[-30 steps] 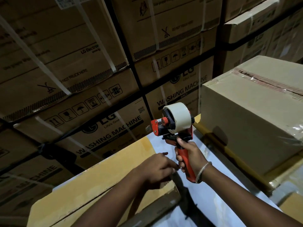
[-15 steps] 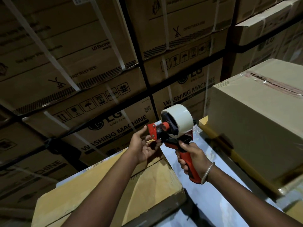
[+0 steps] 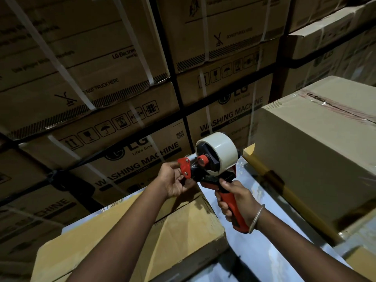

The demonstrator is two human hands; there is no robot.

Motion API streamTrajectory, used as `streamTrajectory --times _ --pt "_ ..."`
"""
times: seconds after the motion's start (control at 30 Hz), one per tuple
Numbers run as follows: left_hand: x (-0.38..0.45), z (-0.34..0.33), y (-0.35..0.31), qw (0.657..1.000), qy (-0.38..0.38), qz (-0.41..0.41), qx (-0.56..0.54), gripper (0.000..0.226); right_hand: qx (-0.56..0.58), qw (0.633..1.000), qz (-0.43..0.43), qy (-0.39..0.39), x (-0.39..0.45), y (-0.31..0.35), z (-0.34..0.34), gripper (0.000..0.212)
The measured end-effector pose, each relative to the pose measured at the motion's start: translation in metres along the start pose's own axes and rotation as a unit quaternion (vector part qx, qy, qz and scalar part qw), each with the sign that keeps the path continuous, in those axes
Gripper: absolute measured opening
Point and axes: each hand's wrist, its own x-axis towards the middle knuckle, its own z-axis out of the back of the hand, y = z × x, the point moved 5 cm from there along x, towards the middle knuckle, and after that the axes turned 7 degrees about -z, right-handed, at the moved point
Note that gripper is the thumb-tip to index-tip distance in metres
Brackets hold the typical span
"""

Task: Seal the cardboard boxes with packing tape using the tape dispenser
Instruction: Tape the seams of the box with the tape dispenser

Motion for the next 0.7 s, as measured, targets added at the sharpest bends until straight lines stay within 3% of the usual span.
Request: streamTrajectory --times 0.07,0.2,0.3,0.47,0.63,0.7 --pt "0.001 -0.001 -0.005 0.999 0.004 -0.004 0.039 0.06 0.002 1.0 -0.011 -0.005 -0.003 -0.002 0.0 0.053" --pt "-0.001 -0.005 -0.013 0.971 -0.014 -0.021 0.237 0.02 -0.001 0.999 -0.029 -0.014 -0.011 -0.008 0.0 0.049" --pt "0.002 -0.008 -0.025 0.925 -0.017 -0.073 0.372 0.027 -0.004 0.999 -0.035 -0.027 -0.018 -0.011 -0.001 0.05" --pt "0.009 -0.016 -0.033 0.856 -0.02 -0.072 0.511 0.031 -0.01 0.998 -0.045 -0.049 -0.024 -0.018 -0.006 0.055" --pt "0.019 -0.029 -0.038 0.827 -0.04 -0.088 0.554 0.012 0.015 0.995 -0.059 -0.081 -0.037 -0.023 -0.007 0.052" --pt "0.022 -0.033 -0.04 0.815 -0.049 -0.109 0.568 0.016 0.015 0.993 -0.065 -0.095 -0.042 -0.028 -0.006 0.052"
